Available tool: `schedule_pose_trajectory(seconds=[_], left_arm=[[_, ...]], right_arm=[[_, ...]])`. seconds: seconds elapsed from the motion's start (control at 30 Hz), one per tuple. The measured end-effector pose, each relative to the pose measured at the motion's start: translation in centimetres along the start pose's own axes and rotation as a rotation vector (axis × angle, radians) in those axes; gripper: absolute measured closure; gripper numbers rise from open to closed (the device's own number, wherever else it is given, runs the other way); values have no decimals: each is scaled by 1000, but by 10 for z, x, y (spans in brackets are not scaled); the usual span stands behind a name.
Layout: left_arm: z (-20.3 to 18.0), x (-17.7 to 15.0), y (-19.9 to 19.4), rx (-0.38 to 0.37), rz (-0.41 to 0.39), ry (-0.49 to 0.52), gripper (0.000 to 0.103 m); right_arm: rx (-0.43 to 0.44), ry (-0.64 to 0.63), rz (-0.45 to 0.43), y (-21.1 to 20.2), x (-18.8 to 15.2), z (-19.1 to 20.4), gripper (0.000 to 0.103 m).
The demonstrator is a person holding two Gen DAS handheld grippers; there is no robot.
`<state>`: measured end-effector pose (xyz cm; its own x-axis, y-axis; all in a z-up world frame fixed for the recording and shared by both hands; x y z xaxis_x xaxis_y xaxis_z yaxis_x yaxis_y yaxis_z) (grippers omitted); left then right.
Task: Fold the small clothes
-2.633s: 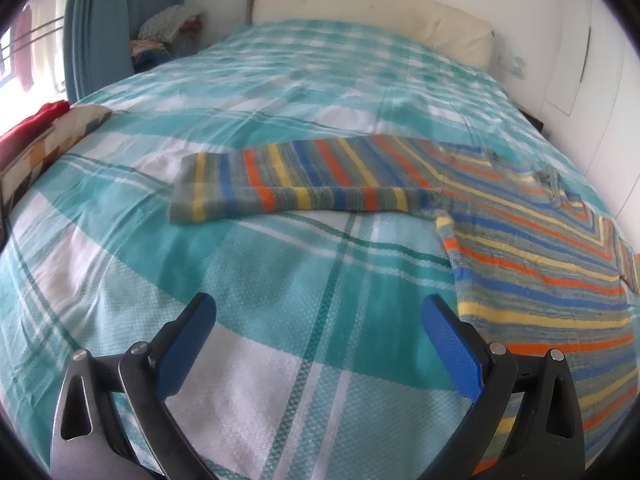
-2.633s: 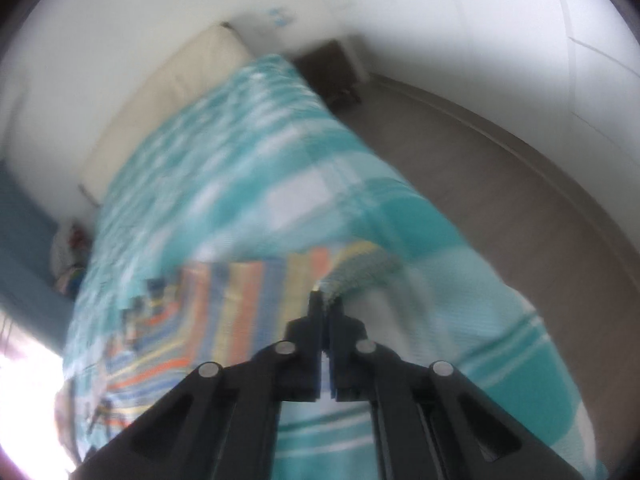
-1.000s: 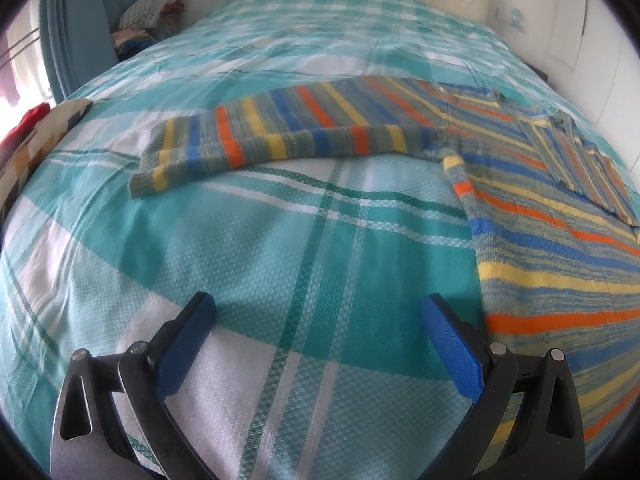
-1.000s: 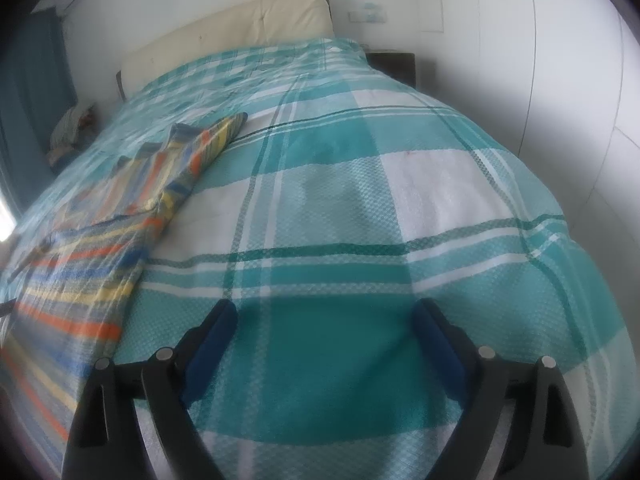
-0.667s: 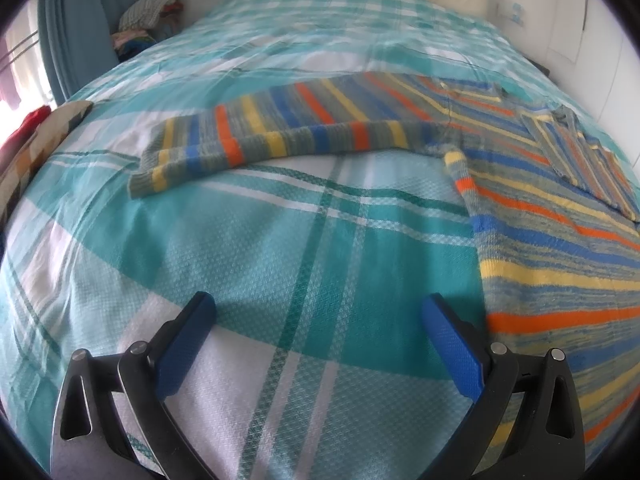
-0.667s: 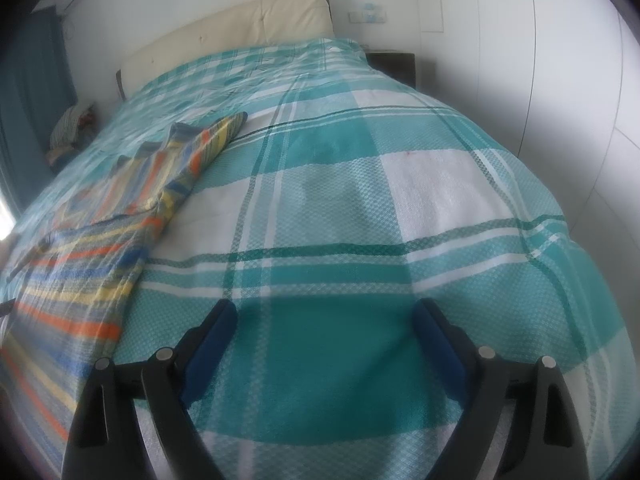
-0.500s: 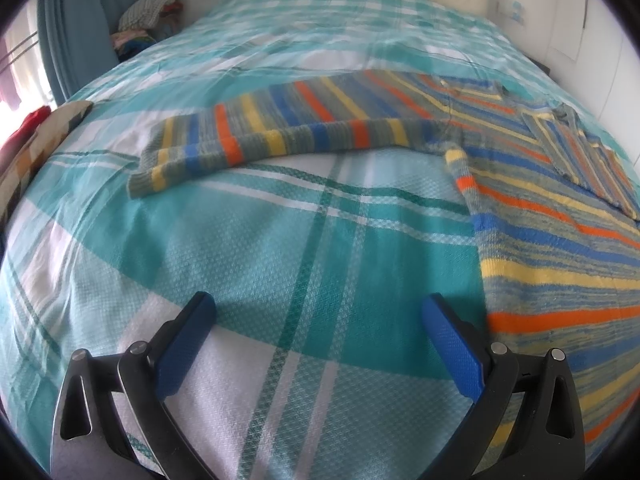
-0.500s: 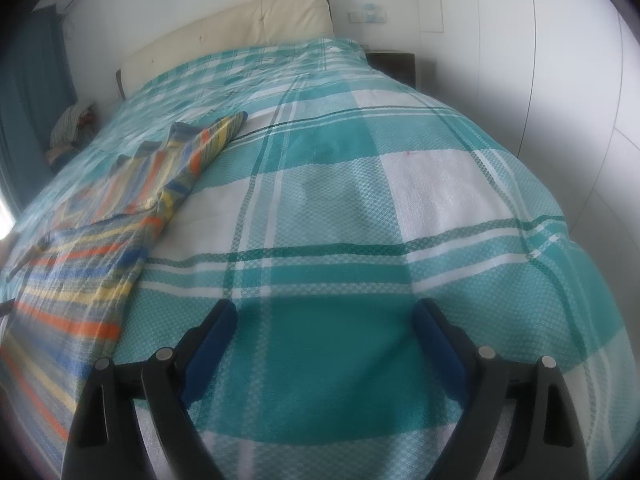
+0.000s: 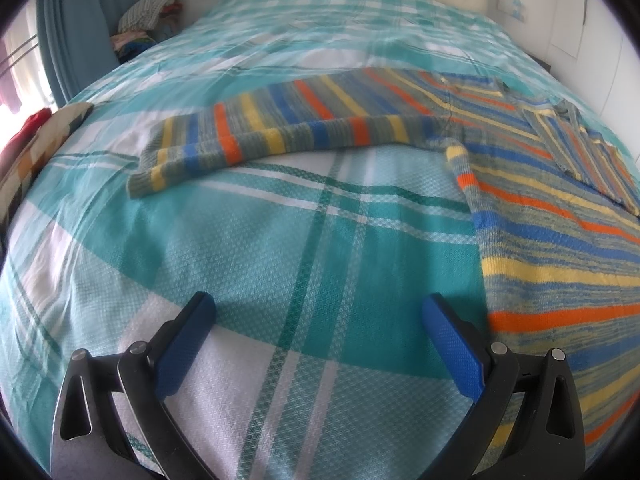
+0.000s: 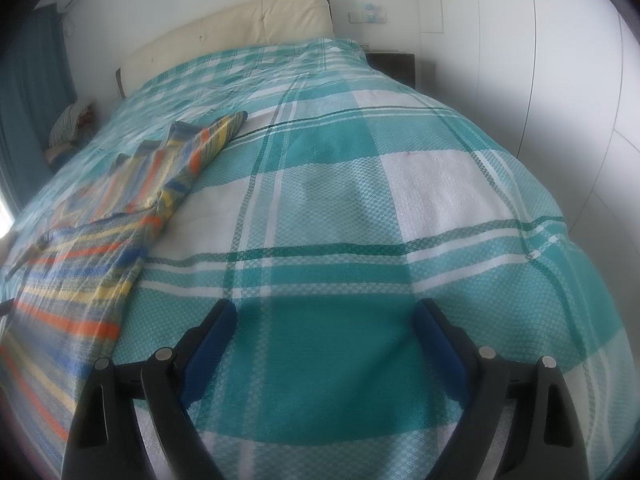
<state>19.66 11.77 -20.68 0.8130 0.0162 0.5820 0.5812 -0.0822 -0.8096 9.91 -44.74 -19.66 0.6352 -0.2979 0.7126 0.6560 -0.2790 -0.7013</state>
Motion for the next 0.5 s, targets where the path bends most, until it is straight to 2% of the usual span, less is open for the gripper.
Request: schedule_pose_trajectory(seconds=[0.3, 0.37, 0.5], left_arm=[[2, 0, -2, -12, 9, -7, 0], [3, -1, -5, -58, 13, -33, 0], [9, -2, -20, -205, 10, -119, 1]], right_arm=[[-1, -1, 0, 0, 0, 0, 13], [-1, -1, 0, 0, 0, 1, 13], [0, -1, 0, 0, 0, 0, 13]])
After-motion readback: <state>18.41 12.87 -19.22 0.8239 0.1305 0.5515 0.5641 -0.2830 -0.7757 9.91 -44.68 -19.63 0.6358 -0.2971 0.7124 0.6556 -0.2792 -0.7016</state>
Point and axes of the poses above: each gripper's, at about its wrist camera, not at the fingertips, and y roughly the way its jaws point, z to its left, x to its top, the point moved 6 cm from there along y, roughly the way its jaws point, and after that the axes turned 8 degrees about -x, right-handed, at the moved point
